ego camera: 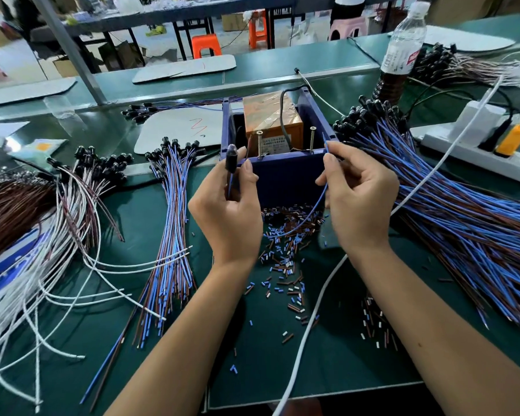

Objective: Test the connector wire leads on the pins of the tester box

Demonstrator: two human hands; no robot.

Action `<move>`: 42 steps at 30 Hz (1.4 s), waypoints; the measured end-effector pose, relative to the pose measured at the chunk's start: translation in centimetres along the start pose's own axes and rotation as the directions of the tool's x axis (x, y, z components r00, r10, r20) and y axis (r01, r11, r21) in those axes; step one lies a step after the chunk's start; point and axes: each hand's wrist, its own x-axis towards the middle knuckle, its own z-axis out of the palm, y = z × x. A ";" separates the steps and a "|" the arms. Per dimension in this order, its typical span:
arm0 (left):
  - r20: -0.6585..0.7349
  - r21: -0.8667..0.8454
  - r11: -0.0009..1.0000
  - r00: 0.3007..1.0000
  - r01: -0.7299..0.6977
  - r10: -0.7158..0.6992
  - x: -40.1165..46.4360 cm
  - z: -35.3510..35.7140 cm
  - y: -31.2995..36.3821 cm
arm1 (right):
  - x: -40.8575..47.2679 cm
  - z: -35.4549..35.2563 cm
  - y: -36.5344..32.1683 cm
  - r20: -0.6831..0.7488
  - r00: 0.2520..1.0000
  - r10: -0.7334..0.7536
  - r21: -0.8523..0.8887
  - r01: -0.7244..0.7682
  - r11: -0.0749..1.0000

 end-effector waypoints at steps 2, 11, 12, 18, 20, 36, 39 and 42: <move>0.013 0.009 1.000 1.000 -0.001 0.001 0.0 0.0 0.0 | -0.1 0.0 -0.2 -0.026 0.998 -0.062 -0.083 0.060 0.995; 0.048 0.031 0.999 0.998 0.028 -0.030 0.0 -0.2 0.2 | -0.1 0.0 -0.6 0.000 0.973 -0.232 -0.219 0.226 0.949; 0.054 0.026 0.999 0.998 0.030 -0.031 0.0 -0.2 0.2 | 0.0 0.0 -0.5 -0.001 0.971 -0.241 -0.221 0.235 0.947; 0.072 0.025 0.999 0.997 0.032 -0.033 0.1 -0.3 0.7 | 0.0 0.1 -0.3 0.000 0.969 -0.245 -0.224 0.239 0.945; 0.076 0.018 0.999 0.997 0.031 -0.033 0.1 -0.3 0.7 | 0.0 0.1 -0.4 0.005 0.970 -0.241 -0.224 0.236 0.946; 0.028 -0.140 0.990 0.999 -0.016 0.020 -0.5 3.5 5.7 | -0.4 -3.2 -1.0 -0.139 0.982 -0.126 -0.145 0.106 0.984; 0.223 -0.211 0.977 0.975 0.039 0.009 -1.2 7.6 9.8 | -0.2 -7.0 -1.0 -0.257 0.957 -0.137 -0.221 0.080 0.972; 0.599 -0.105 0.954 0.784 0.281 -0.164 -2.6 12.2 13.7 | 0.9 -12.6 -1.5 -0.372 0.922 -0.108 -0.238 0.017 0.971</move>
